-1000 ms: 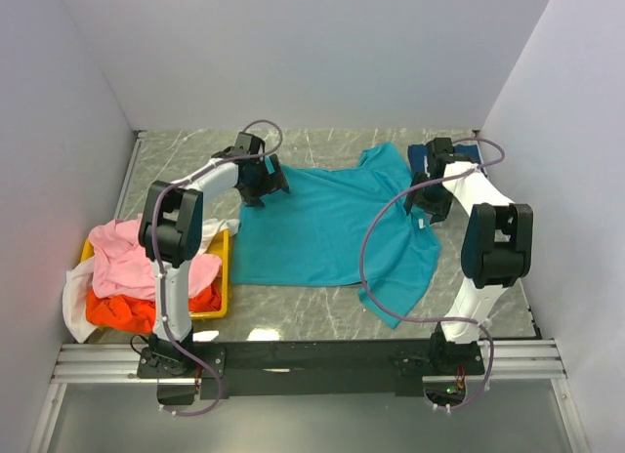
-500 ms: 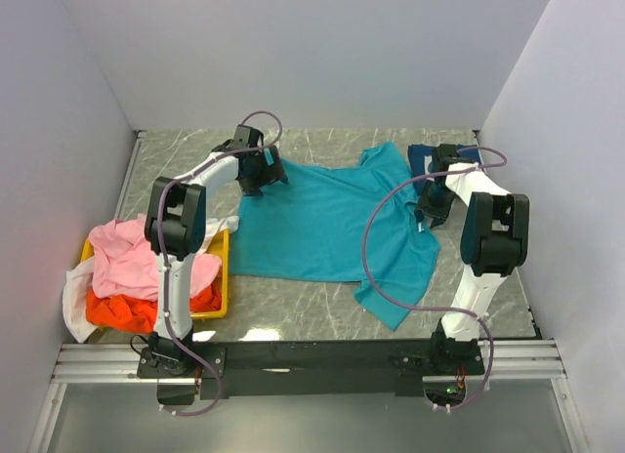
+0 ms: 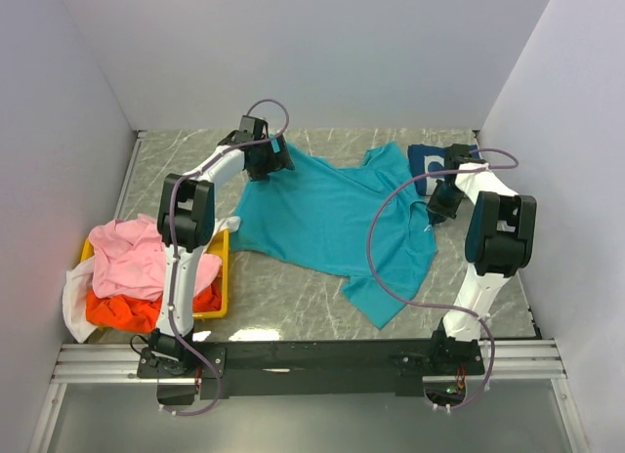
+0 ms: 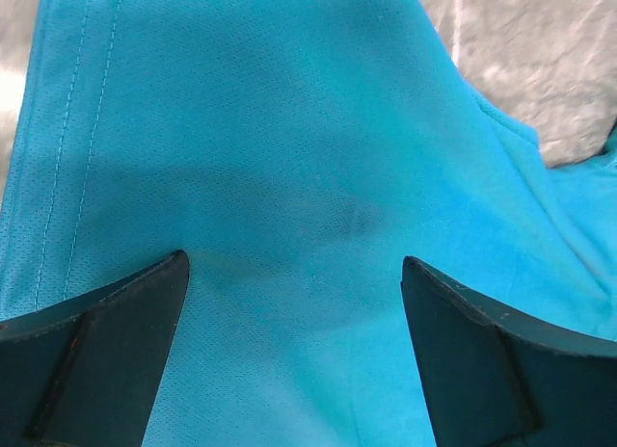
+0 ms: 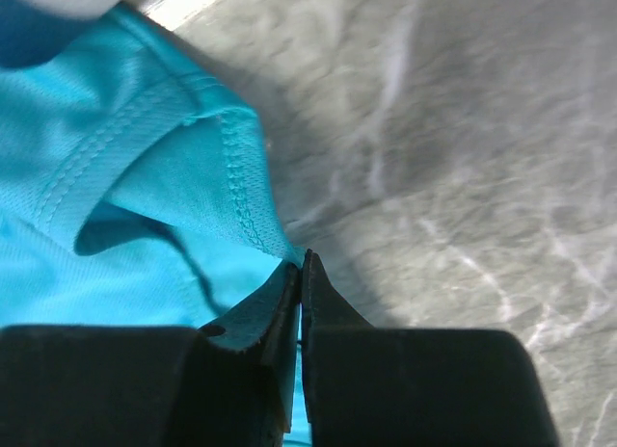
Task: Fold and stack the t-shirts
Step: Flatten the tshirt out
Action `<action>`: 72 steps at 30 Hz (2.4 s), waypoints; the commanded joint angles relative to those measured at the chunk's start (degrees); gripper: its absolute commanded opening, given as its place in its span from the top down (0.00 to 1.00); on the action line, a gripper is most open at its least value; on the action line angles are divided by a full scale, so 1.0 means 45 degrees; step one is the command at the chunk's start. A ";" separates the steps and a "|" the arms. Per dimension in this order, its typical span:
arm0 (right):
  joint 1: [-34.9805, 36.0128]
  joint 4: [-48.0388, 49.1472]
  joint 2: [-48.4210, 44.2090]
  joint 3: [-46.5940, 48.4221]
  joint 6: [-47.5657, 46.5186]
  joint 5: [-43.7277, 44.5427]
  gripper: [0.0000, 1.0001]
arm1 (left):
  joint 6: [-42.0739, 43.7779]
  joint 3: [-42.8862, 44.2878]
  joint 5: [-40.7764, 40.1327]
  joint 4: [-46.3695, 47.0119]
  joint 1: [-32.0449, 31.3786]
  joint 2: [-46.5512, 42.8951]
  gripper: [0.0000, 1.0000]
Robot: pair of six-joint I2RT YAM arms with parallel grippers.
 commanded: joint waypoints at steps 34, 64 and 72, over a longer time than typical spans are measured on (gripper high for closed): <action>-0.1905 -0.0665 -0.1023 -0.0270 0.0598 0.1215 0.67 | 0.1393 0.1735 0.0575 -0.0102 -0.1261 0.0910 0.01; -0.0636 0.0038 -0.2255 -0.1579 0.0617 0.0257 0.40 | -0.1829 -1.0669 -0.4486 -0.1119 -0.1047 -0.9170 0.34; -0.0538 0.0077 -0.2274 -0.1657 0.0598 0.0199 0.40 | -0.1809 -1.1196 -0.5171 -0.1726 -0.1203 -0.9561 0.44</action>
